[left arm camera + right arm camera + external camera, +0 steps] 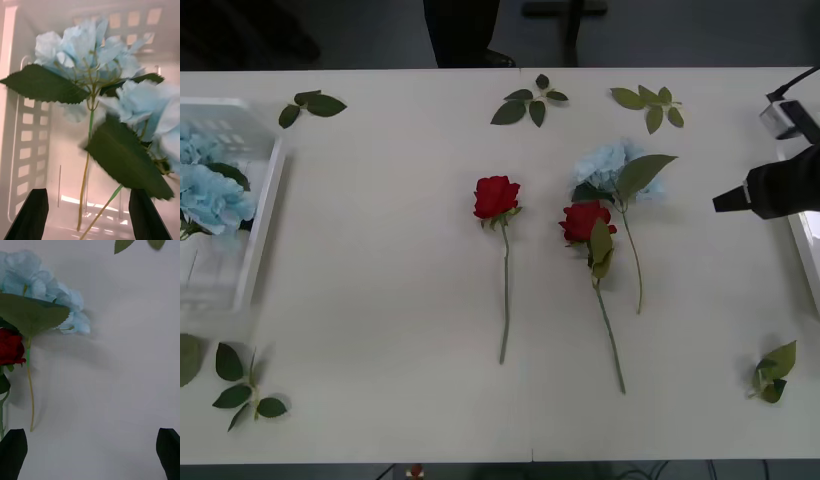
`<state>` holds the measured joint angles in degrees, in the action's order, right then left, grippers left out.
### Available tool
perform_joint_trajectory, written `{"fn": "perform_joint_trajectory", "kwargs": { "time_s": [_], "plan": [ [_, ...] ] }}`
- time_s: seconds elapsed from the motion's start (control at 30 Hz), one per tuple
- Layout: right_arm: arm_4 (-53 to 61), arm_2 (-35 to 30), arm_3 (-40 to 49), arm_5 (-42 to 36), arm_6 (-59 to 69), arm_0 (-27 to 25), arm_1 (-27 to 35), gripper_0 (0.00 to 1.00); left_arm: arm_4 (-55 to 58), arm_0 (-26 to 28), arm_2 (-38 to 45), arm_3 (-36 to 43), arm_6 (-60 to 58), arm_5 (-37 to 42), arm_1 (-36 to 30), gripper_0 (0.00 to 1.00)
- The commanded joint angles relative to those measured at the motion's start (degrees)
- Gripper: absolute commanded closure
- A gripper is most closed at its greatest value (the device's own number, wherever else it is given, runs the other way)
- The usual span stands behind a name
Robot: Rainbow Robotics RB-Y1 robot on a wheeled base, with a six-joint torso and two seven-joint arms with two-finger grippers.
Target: Place the red flowers into the right box and the blue flowers into the left box. If a person shows an open palm, hand one flower to the person first, then continue sorting.
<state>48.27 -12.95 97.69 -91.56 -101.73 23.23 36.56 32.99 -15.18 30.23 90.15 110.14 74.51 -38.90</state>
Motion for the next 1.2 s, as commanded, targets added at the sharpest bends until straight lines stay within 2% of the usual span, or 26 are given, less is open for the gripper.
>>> {"fn": "perform_joint_trajectory", "kwargs": {
  "time_s": [0.03, 0.17, 0.23, 0.4, 0.53, 0.67, 0.83, 1.0, 1.2],
  "plan": [
    [-3.4, 6.9, 3.9, 2.9, 5.4, -0.8, -1.9, 0.00, 0.6, -6.1, -0.1, 6.4, -1.4, 8.8, -3.6, 0.38],
    [-8.0, 11.7, 3.7, 7.0, 8.5, -1.0, -5.4, 0.00, 1.1, -11.3, -3.3, 10.6, -8.7, 17.0, -3.1, 0.35],
    [-10.7, 14.4, 3.5, 9.5, 8.7, -1.0, -7.0, 0.00, 1.3, -12.9, -5.0, 13.3, -13.9, 18.7, -1.8, 0.28],
    [-14.3, 19.5, 0.8, 15.9, 9.6, -0.7, -9.1, 0.00, 0.9, -13.4, -9.0, 18.7, -21.9, 16.8, 2.9, 0.12],
    [-14.9, 23.3, -3.9, 22.4, 9.8, -0.1, -9.4, 0.00, 0.5, -12.5, -13.4, 21.9, -26.7, 12.2, 8.4, 0.00],
    [-15.1, 25.5, -7.2, 25.2, 9.6, 0.9, -9.5, 0.00, -0.1, -11.7, -18.7, 22.0, -29.6, 6.0, 13.3, 0.00],
    [-15.8, 26.2, -8.0, 25.6, 9.7, 1.0, -9.8, 0.00, -9.9, -11.3, -31.1, 21.1, -35.3, 1.1, 17.5, 0.00],
    [-16.3, 26.4, -9.0, 25.6, 9.8, 1.3, -9.9, 0.00, -17.3, -9.5, -38.9, 17.9, -37.3, -3.6, 21.8, 0.00],
    [-17.1, 26.4, -9.6, 25.6, 9.9, 1.8, -10.3, 0.15, -25.2, -9.1, -46.6, 12.2, -37.9, -6.4, 27.0, 0.00]
  ]
}}
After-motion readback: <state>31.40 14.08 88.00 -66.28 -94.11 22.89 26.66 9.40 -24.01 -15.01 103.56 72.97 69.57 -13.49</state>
